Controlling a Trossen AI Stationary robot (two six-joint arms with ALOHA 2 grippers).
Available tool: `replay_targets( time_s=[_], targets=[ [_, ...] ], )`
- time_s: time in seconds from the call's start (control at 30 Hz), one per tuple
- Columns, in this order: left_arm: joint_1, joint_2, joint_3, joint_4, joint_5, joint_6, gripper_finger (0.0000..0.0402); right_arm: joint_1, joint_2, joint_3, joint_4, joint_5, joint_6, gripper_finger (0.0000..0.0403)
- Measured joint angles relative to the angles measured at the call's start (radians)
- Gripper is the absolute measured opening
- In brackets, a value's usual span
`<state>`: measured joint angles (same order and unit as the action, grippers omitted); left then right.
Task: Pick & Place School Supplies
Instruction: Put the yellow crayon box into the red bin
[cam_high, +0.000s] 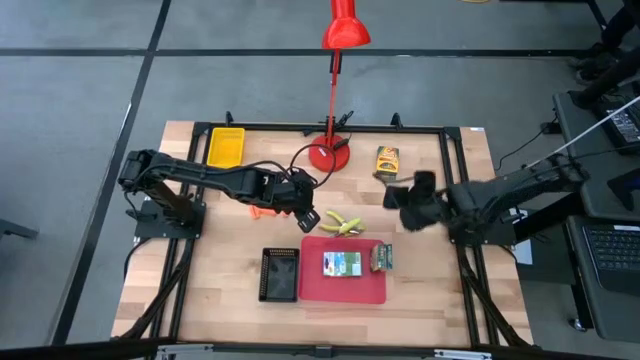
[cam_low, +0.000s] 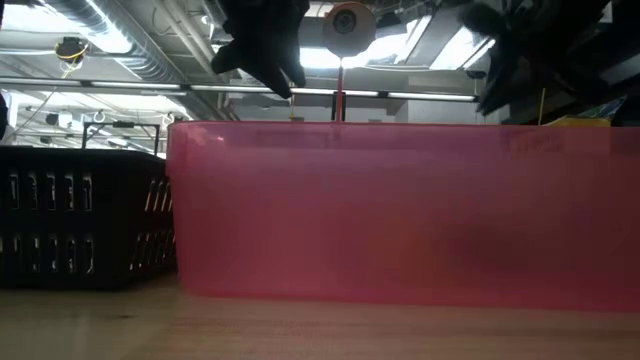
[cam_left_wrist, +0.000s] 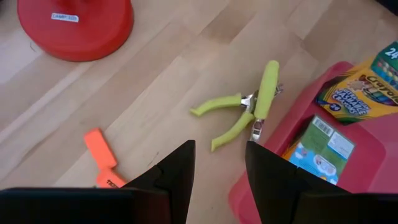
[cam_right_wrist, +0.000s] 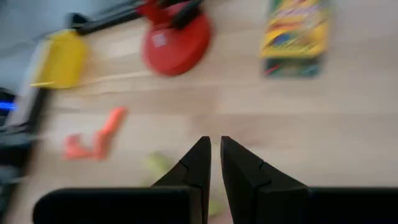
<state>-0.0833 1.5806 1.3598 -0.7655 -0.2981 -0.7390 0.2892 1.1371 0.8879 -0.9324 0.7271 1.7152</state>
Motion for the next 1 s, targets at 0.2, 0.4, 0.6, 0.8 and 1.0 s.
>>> replay_targets(
  time_s=[0.2, 0.4, 0.6, 0.8, 1.0],
  targets=[
    [0.0, 0.0, 0.0, 0.004, -0.026, -0.01, 0.0138, -0.278, -0.067, 0.0, 0.011, -0.115, -0.364, 0.0041],
    [0.0, 0.0, 0.0, 0.004, -0.047, -0.012, 0.0138, -0.587, -0.012, 0.0, 0.149, -0.358, -0.72, 0.0041],
    [-0.001, 0.0, 0.0, 0.003, -0.066, -0.062, 0.0139, -0.832, 0.124, 0.0, 0.168, -0.525, -0.9, 0.0041],
    [-0.014, -0.001, 0.0, 0.003, -0.09, -0.107, 0.0139, -0.962, 0.269, 0.0, 0.202, -0.61, -1.025, 0.0041],
    [-0.015, -0.001, 0.001, 0.0, -0.096, -0.119, 0.0139, -0.987, 0.362, 0.0, 0.279, -0.635, -1.078, 0.0041]
  ],
)
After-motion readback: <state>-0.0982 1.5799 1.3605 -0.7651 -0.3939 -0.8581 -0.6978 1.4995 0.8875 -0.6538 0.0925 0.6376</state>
